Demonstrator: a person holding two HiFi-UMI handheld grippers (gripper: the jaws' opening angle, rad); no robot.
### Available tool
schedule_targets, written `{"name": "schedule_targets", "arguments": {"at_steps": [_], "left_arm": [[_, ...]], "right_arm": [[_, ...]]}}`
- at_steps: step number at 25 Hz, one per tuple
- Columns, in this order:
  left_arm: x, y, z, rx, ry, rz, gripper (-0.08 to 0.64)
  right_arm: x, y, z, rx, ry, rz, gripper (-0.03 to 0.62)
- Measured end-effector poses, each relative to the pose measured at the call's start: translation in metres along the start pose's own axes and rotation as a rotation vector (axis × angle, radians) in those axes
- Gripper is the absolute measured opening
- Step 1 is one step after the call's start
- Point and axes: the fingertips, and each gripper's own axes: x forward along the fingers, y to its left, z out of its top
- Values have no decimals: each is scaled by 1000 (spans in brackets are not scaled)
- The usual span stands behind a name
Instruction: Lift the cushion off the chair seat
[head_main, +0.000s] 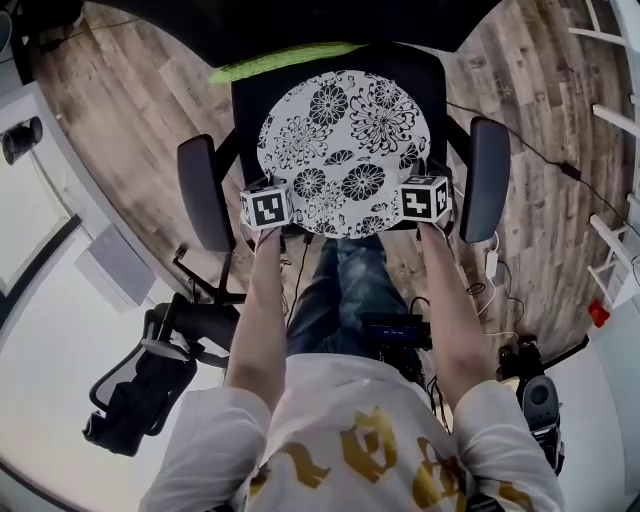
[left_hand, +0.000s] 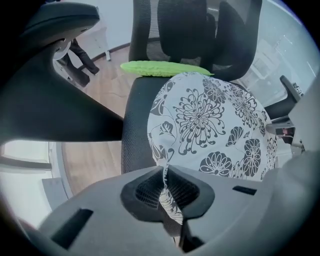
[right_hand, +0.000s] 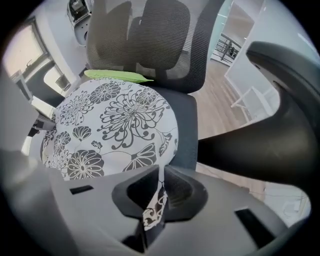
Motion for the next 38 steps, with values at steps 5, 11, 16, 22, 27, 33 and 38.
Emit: {"name": "schedule_targets", "arguments": {"at_steps": [5, 11, 16, 22, 27, 33, 38], "left_arm": [[-14, -1, -2, 6, 37, -14, 20], [-28, -3, 5, 13, 14, -36, 20], [-36, -6, 10, 25, 3, -49, 18], [-52, -14, 4, 33, -1, -55, 18], [-66, -21, -1, 46, -3, -56, 18], [-83, -19, 1, 57, -34, -60, 18], [-107, -12, 2, 52, -61, -59, 18]], "right_arm": [[-10, 3, 2, 28, 0, 31, 28], [-30, 5, 5, 4, -15, 18, 28], [-33, 6, -1, -17, 10, 13, 28], [-53, 8, 1, 7, -19, 33, 28], [-69, 6, 3, 29, -14, 36, 28], [-93, 14, 10, 15, -31, 39, 28], [-114, 12, 6, -4, -47, 34, 28]]}}
